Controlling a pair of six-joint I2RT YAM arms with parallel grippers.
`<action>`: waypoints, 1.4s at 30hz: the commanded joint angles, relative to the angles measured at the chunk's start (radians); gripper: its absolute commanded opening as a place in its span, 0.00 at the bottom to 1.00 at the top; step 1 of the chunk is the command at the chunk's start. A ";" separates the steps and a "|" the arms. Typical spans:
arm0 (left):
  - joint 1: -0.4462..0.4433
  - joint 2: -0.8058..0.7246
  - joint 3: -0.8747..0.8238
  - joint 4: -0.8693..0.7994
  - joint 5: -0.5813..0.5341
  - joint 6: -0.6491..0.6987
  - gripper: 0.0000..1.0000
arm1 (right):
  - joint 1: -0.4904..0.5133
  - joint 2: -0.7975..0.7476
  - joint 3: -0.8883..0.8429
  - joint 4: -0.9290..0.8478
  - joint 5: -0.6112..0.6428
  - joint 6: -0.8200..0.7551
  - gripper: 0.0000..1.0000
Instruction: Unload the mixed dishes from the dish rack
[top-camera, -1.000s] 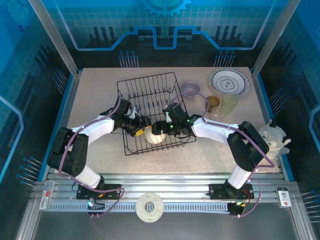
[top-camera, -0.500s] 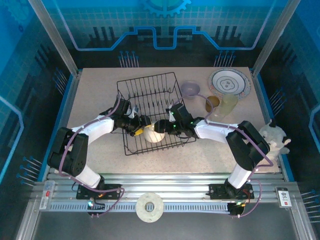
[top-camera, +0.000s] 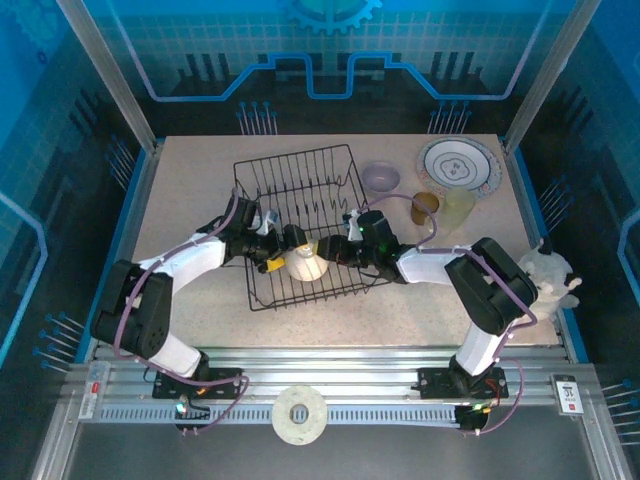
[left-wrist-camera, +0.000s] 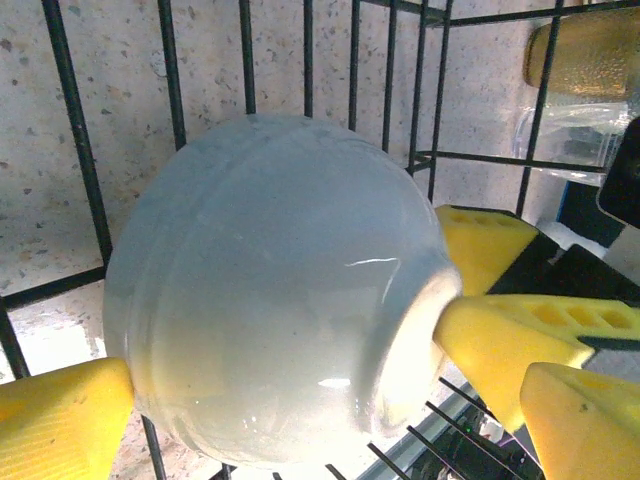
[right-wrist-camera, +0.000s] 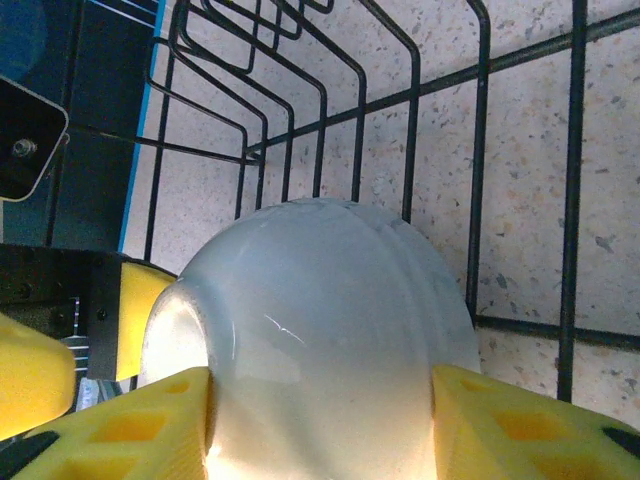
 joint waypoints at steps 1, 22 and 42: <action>0.012 -0.044 -0.024 0.068 0.049 -0.040 0.99 | -0.005 0.105 -0.083 -0.237 0.040 0.029 0.41; 0.032 -0.036 -0.075 0.032 -0.013 -0.026 0.99 | -0.054 0.195 -0.175 0.020 -0.043 0.119 0.36; 0.020 -0.091 -0.040 -0.067 -0.089 0.004 0.99 | -0.004 0.087 -0.111 -0.123 0.012 0.019 0.58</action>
